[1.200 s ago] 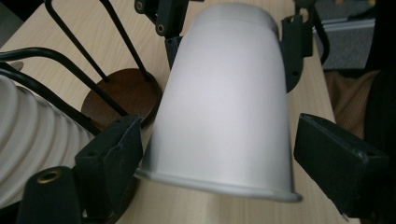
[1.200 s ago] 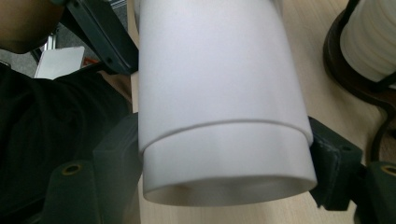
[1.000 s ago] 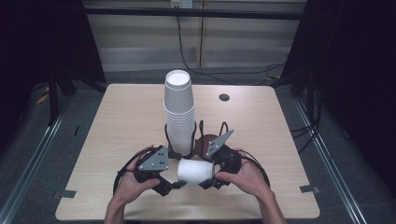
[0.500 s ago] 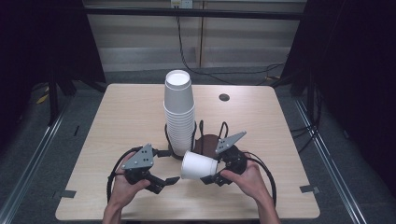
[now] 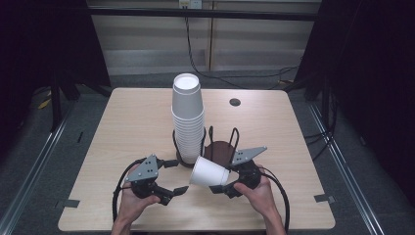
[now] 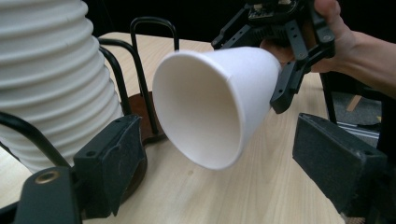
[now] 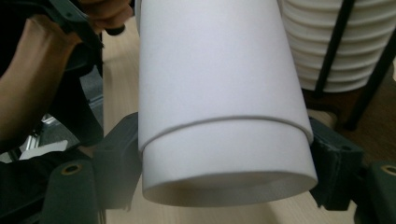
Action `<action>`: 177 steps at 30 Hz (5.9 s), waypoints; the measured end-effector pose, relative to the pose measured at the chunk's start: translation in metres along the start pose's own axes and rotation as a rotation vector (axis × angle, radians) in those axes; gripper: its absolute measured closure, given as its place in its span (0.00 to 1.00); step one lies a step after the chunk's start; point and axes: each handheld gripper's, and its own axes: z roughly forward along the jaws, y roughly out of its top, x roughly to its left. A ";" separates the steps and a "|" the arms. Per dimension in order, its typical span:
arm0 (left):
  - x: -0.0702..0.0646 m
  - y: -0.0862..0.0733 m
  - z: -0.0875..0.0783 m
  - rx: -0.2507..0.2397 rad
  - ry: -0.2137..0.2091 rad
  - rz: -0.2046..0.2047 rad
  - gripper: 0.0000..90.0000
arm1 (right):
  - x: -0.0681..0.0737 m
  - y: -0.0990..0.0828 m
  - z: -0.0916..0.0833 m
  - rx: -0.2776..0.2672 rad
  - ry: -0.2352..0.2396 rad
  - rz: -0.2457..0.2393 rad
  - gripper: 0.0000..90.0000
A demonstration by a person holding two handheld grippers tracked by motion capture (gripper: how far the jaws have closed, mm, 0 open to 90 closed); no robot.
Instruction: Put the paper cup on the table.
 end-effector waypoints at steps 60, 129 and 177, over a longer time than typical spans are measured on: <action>0.009 -0.005 0.023 -0.114 -0.148 -0.056 0.04 | 0.012 0.005 0.025 -0.132 0.165 -0.157 0.26; 0.039 -0.002 -0.028 0.148 0.046 -0.077 0.10 | -0.001 -0.055 0.023 -0.530 -0.557 -0.089 0.15; 0.097 0.026 -0.060 0.338 0.228 -0.121 0.10 | 0.003 -0.065 0.016 -0.645 -0.560 -0.089 0.17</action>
